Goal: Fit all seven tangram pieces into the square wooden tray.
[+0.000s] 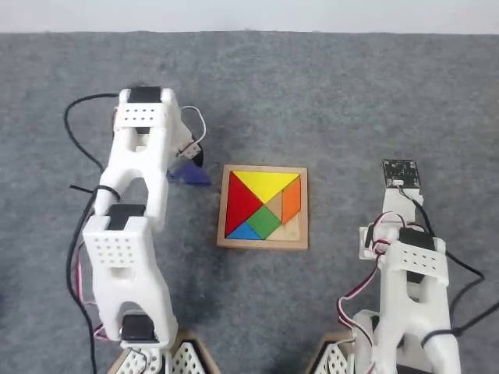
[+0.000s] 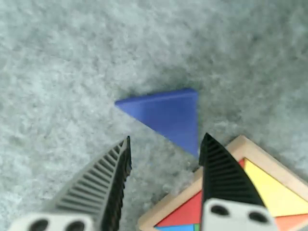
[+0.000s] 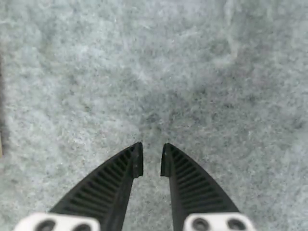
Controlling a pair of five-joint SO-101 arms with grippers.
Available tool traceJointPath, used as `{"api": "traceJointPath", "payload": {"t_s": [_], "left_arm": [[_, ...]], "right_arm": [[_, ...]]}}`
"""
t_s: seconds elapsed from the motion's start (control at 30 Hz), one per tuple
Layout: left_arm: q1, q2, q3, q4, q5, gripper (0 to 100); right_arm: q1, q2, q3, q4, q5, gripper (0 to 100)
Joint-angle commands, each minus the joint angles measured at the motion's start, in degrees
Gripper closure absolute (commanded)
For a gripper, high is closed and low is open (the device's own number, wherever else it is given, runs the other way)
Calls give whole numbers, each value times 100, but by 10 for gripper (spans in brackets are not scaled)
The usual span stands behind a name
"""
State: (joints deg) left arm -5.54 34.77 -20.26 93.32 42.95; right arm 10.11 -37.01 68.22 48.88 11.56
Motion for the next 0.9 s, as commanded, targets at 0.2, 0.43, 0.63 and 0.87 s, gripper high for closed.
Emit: {"api": "traceJointPath", "payload": {"t_s": [0.2,0.43,0.63,0.87], "left_arm": [[281,-105,295,-695,62,771],[44,738,-189,-756,44,771],[-176,1037,-576,-457,-264,774],[-369,1090,-567,-220,-782,775]], "right_arm": [[84,-145,-53,-92,18,912],[84,-145,-44,-92,18,912],[84,-154,-35,-84,18,912],[84,-180,-53,-84,18,912]]}}
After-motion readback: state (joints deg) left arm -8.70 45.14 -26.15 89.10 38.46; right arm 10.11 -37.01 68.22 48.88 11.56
